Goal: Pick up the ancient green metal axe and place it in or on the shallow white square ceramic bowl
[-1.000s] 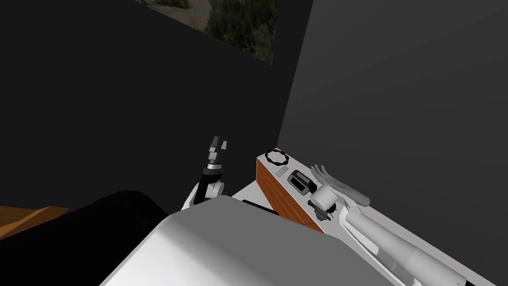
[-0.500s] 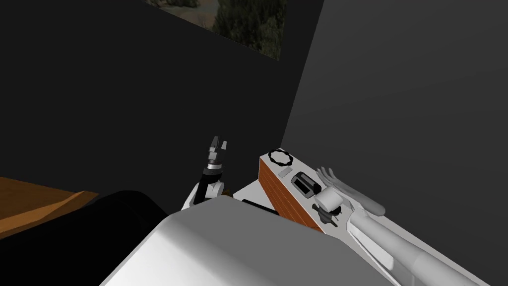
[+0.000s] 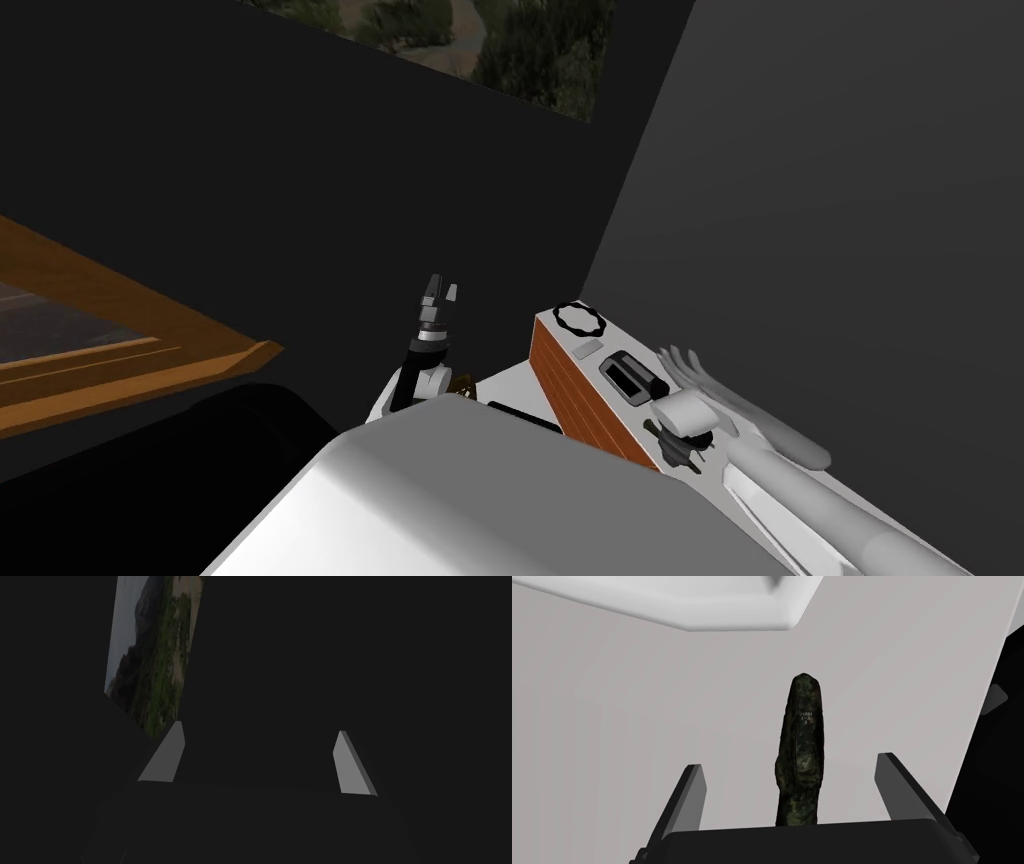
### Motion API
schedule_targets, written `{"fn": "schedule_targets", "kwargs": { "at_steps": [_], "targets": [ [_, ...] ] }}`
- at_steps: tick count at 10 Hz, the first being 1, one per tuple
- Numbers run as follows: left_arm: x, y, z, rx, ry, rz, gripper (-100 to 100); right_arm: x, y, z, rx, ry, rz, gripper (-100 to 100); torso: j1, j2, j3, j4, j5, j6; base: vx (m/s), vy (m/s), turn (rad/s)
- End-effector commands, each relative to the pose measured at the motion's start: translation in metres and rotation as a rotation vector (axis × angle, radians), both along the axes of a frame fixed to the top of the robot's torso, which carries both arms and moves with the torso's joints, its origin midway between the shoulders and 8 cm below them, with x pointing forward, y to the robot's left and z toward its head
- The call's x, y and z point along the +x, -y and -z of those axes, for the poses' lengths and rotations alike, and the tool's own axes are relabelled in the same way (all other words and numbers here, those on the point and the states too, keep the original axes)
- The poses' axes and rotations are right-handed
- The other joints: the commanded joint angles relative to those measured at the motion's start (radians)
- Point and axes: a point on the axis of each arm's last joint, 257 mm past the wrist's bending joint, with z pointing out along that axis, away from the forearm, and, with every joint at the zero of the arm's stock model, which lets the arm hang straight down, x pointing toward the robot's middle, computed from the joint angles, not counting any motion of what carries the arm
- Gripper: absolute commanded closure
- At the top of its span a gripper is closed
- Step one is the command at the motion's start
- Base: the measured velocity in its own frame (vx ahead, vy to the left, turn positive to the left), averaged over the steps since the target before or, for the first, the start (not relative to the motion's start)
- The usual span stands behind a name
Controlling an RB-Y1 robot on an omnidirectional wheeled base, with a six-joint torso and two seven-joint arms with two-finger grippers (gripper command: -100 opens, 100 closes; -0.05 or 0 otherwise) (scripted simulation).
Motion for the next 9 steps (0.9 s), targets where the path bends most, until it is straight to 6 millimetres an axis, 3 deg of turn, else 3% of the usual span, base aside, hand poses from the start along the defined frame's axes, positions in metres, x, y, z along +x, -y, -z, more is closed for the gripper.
{"fn": "schedule_targets", "kwargs": {
  "at_steps": [1, 7, 9],
  "targets": [
    [0.0, 0.0, 0.0, 0.0, 0.0, 0.0, 0, -0.001, 0.012, -0.001, -0.002, 0.004, 0.021, -100, 0.0, 0.0, 0.0, 0.0, 0.0, 0.0, -0.069, 0.024, 0.115],
    [0.0, 0.0, 0.0, 0.0, 0.0, 0.0, 0, -0.027, 0.069, 0.002, -0.011, 0.02, 0.144, -100, -0.001, -0.003, -0.002, -0.001, -0.002, 0.0, -0.057, 0.036, 0.179],
    [0.0, 0.0, 0.0, 0.0, 0.0, 0.0, 0, -0.026, 0.066, 0.002, -0.011, 0.019, 0.14, -100, -0.003, -0.003, -0.002, -0.001, -0.002, 0.0, -0.048, 0.019, 0.069]
  ]
}}
